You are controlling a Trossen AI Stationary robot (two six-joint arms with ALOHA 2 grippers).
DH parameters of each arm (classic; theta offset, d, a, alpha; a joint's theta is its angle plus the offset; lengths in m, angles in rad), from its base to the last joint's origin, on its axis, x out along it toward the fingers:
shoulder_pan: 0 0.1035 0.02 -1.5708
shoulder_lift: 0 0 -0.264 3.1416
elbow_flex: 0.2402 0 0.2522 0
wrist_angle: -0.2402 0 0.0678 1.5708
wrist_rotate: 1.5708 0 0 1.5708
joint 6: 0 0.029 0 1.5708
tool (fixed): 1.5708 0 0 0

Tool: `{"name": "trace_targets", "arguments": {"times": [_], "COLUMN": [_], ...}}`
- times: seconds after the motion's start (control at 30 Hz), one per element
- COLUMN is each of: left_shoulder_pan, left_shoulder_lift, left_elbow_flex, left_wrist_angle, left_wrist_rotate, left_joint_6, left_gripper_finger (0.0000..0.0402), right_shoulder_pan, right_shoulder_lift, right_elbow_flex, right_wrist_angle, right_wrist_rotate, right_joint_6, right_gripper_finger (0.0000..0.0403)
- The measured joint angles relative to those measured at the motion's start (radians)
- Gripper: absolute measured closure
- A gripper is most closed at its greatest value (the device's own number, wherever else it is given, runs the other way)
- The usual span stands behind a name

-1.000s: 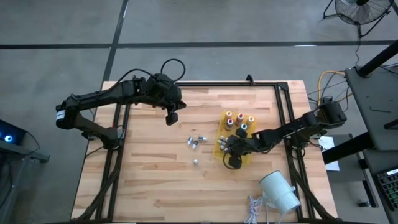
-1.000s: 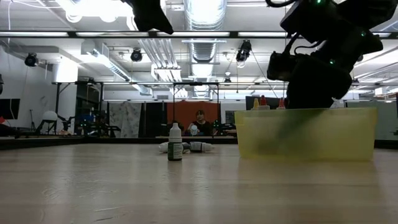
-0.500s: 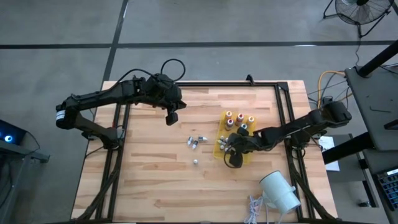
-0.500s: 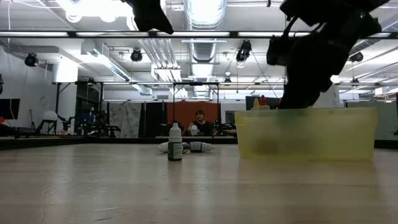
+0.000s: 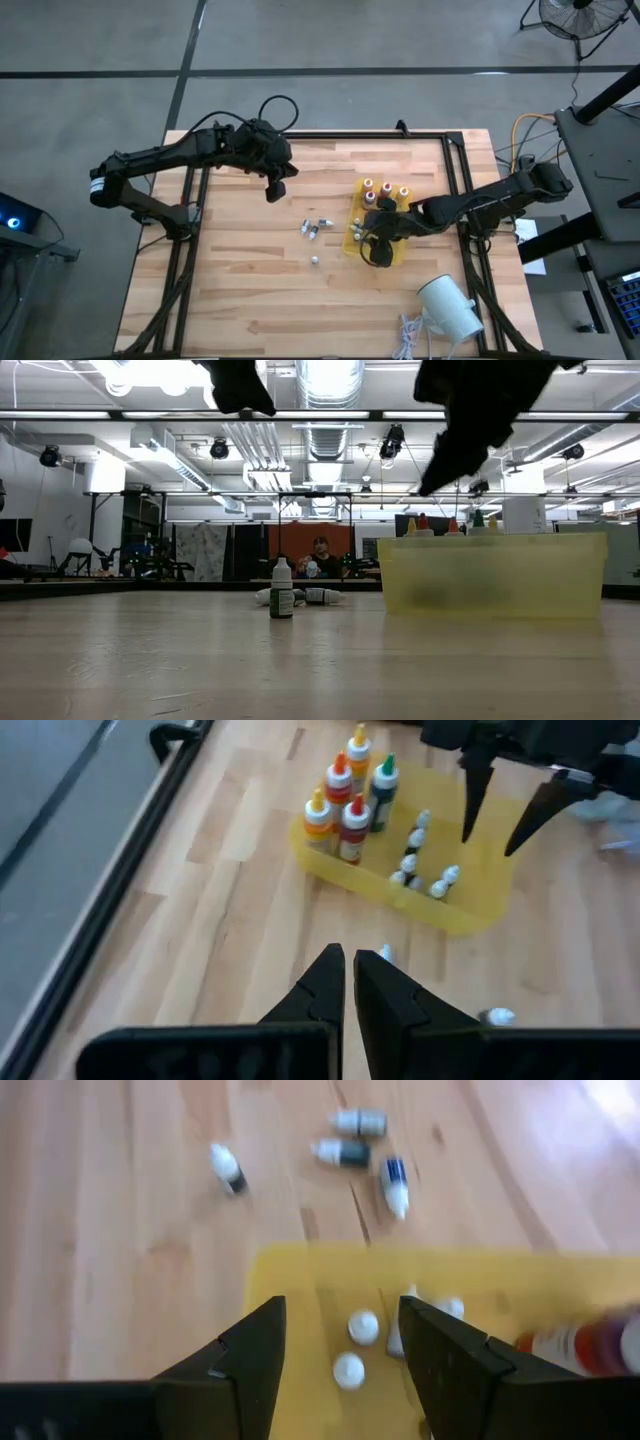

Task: Pick & Place food coloring
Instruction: Put the top right small dark blue food coloring bottle into the yellow bin

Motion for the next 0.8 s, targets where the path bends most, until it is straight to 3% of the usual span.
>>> {"name": "trace_targets", "arguments": {"times": [0.47,0.67,0.8], "left_shoulder_pan": [-0.011,-0.017,-0.023], "left_shoulder_lift": [-0.001,-0.017,-0.083], "left_elbow_flex": [0.000,-0.036,-0.152], "left_wrist_angle": [0.000,0.044,0.220], "left_wrist_rotate": [0.249,0.258,0.257], "left_joint_6": [0.055,0.048,-0.006], "left_gripper_finger": [0.0401,0.0401,0.0401], "right_shoulder_pan": [-0.007,-0.006,-0.006], "right_shoulder_lift": [0.002,0.003,0.003], "right_elbow_flex": [0.156,0.173,0.171], "right_wrist_angle": [-0.022,-0.023,-0.021], "right_wrist_rotate": [0.056,0.056,0.056], "right_joint_6": [-0.019,-0.019,-0.013], "right_gripper_finger": [0.0216,0.0216,0.0216]}}
